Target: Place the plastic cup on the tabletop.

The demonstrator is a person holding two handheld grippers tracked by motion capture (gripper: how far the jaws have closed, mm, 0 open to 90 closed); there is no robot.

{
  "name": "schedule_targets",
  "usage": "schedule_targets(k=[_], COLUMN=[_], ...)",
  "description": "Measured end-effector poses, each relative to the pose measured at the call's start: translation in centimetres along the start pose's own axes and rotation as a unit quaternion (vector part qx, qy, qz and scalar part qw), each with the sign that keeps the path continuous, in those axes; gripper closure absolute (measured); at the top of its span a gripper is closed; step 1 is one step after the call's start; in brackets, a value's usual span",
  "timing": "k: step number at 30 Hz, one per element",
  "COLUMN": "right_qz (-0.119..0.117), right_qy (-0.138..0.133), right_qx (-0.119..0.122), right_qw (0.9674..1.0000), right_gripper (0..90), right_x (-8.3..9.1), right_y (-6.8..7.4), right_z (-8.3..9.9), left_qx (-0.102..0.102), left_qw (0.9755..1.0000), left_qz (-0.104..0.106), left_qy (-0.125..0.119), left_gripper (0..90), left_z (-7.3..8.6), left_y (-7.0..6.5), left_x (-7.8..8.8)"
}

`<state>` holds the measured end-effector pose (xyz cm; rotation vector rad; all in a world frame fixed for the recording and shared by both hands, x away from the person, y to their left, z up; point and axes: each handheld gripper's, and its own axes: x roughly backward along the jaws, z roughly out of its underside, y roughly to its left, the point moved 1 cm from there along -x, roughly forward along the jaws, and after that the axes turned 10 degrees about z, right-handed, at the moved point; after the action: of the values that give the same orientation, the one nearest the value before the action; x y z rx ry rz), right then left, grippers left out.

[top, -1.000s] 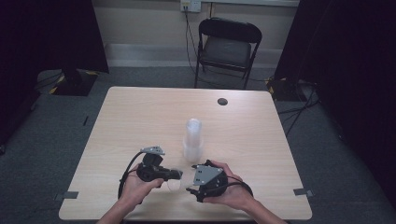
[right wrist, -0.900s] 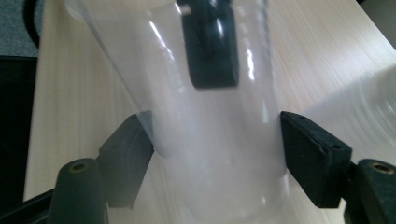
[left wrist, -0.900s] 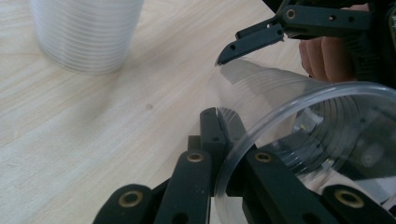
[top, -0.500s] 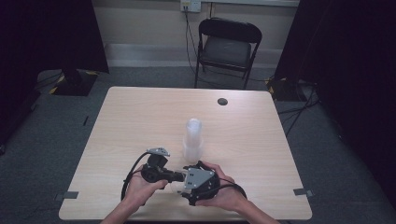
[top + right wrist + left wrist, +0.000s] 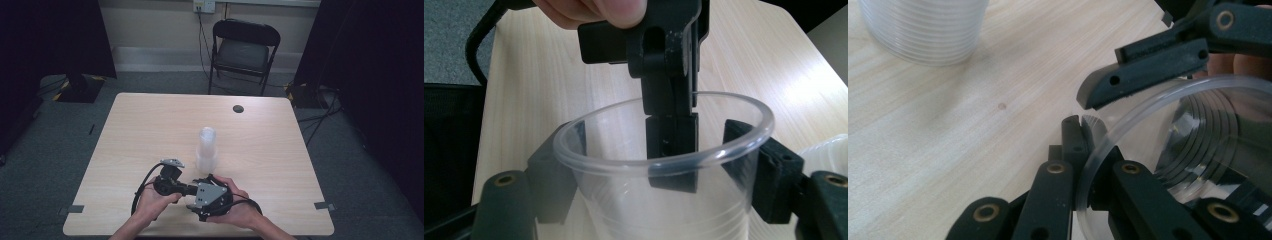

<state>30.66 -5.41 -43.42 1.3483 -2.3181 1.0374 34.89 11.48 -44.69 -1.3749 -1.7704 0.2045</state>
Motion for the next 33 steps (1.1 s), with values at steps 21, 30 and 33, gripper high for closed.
schedule_targets(k=[21, 30, 33], right_qz=[0.013, 0.024, 0.027], right_qy=[-0.017, -0.01, -0.011], right_qx=[-0.032, -0.065, -0.081], right_qw=[0.9993, 0.9975, 0.9963], right_gripper=[29.9, 30.0, 30.1], right_x=[0.5, 0.8, 0.8], right_y=[-0.8, -1.2, -1.5], right_z=[0.4, 1.1, 1.4], left_qx=[-0.032, -0.048, -0.049], left_qw=[0.9969, 0.9931, 0.9901], left_qz=[-0.018, -0.05, -0.076], left_qy=[-0.07, -0.094, -0.107], left_gripper=[69.5, 50.1, 45.0], left_z=[0.1, 0.1, 0.2], left_y=[0.1, -0.1, -0.2], left_x=[0.7, 1.3, 1.6])
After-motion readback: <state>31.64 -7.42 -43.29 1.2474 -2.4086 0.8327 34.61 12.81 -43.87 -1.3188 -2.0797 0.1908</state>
